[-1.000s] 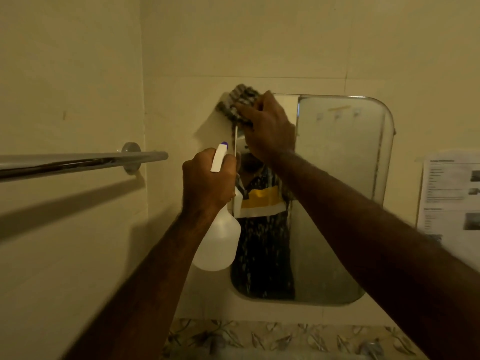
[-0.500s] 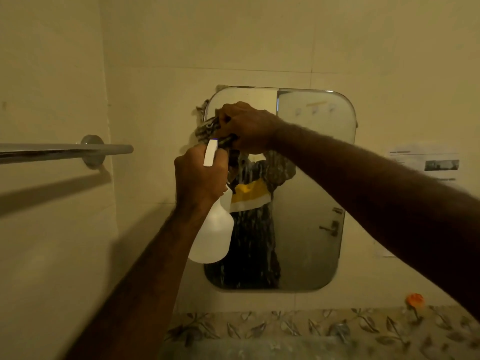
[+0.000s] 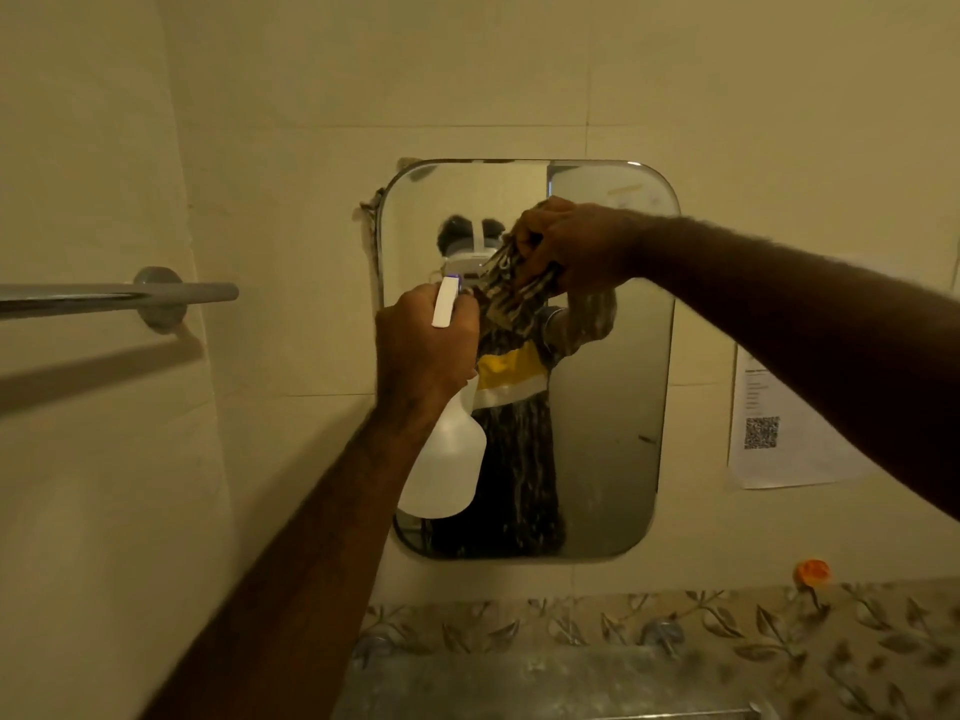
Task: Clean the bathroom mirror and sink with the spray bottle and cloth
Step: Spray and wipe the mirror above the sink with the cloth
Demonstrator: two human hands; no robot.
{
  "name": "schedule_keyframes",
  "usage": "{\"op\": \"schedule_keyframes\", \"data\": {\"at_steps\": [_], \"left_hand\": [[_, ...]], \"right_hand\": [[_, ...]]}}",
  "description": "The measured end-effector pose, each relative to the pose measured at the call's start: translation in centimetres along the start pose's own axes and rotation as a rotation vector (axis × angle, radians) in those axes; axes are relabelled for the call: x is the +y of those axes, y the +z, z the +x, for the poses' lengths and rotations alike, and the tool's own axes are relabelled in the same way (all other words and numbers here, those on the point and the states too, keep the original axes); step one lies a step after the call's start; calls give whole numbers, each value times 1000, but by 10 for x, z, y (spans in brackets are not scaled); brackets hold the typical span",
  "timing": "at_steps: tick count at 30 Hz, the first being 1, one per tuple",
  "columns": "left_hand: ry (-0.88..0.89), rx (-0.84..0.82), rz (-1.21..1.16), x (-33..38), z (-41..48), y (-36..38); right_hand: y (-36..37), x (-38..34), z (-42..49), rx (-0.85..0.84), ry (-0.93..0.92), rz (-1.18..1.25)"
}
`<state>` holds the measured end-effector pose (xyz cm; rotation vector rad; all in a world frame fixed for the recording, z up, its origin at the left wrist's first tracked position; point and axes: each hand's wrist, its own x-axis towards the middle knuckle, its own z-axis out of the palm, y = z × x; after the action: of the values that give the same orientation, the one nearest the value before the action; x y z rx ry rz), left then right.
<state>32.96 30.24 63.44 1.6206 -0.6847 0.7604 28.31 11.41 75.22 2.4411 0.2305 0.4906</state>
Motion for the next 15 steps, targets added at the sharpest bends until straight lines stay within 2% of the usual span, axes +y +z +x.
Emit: {"op": "schedule_keyframes", "data": {"at_steps": [5,10,15], "left_hand": [[-22,-22,-5,7,-9,10],[-22,-23,-10,15,-20,19],[-35,-25,13,21,-33,26]], "right_hand": [[12,25,-37,24,79,74],[38,42,-71,166,209,236],[72,29,-83,374,447,596]]}}
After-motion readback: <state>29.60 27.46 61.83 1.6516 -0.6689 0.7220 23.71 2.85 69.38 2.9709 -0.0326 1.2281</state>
